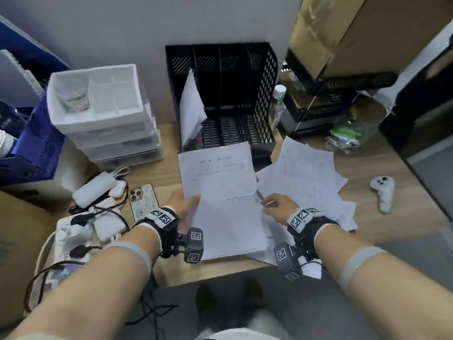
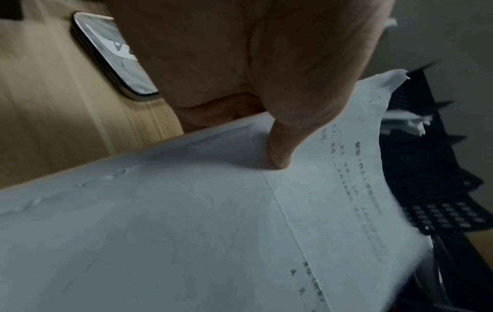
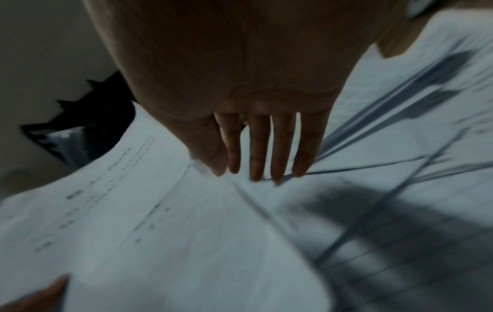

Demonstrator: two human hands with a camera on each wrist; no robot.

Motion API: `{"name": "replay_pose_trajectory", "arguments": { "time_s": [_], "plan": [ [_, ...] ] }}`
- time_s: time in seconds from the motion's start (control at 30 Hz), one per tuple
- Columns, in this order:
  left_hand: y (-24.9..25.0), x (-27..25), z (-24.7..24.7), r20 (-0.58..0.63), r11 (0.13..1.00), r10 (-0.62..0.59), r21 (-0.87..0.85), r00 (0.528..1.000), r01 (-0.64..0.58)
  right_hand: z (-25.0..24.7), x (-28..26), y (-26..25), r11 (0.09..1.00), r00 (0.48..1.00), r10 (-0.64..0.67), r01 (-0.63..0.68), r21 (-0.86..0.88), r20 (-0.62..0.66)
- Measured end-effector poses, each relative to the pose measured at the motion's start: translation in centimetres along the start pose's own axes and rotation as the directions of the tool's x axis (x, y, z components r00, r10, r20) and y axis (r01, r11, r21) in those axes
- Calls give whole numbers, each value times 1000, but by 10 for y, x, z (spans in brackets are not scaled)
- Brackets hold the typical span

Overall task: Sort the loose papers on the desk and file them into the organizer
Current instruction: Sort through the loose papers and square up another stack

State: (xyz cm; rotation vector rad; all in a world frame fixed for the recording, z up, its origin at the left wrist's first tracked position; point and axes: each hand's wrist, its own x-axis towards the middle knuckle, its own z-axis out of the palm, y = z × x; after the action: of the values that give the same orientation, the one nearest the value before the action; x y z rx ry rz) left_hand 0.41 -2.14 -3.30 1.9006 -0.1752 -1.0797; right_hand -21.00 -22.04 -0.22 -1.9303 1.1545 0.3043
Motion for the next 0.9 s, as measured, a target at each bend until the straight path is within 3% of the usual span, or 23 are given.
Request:
{"name": "replay_pose_trajectory", "arguments": {
  "time_s": [0.17, 0.27, 0.47, 0.7, 0.8, 0.9],
  "plan": [
    [8, -1, 26, -95, 979, 6, 202, 995, 13, -26, 4, 77, 913, 970, 226, -242, -329, -87],
    [3, -1, 37, -154, 966, -39, 248, 987, 77, -28, 7, 103, 867, 977, 180, -211, -452, -110],
    [-8, -2, 51, -256, 959, -93, 235, 962, 155, -32, 22, 112, 875, 971, 68, -169, -453, -231],
    [1, -3, 70, -332, 956, -94, 233, 939, 178, -56, 37, 119, 703, 990, -12, -91, -705, -140],
    [8, 0, 79, -480, 945, -71, 249, 875, 213, -68, 38, 125, 719, 986, -64, -62, -692, -155],
    [23, -3, 97, -685, 923, 39, 304, 728, 236, -87, 42, 131, 768, 966, -155, -15, -640, -208]
  ]
}}
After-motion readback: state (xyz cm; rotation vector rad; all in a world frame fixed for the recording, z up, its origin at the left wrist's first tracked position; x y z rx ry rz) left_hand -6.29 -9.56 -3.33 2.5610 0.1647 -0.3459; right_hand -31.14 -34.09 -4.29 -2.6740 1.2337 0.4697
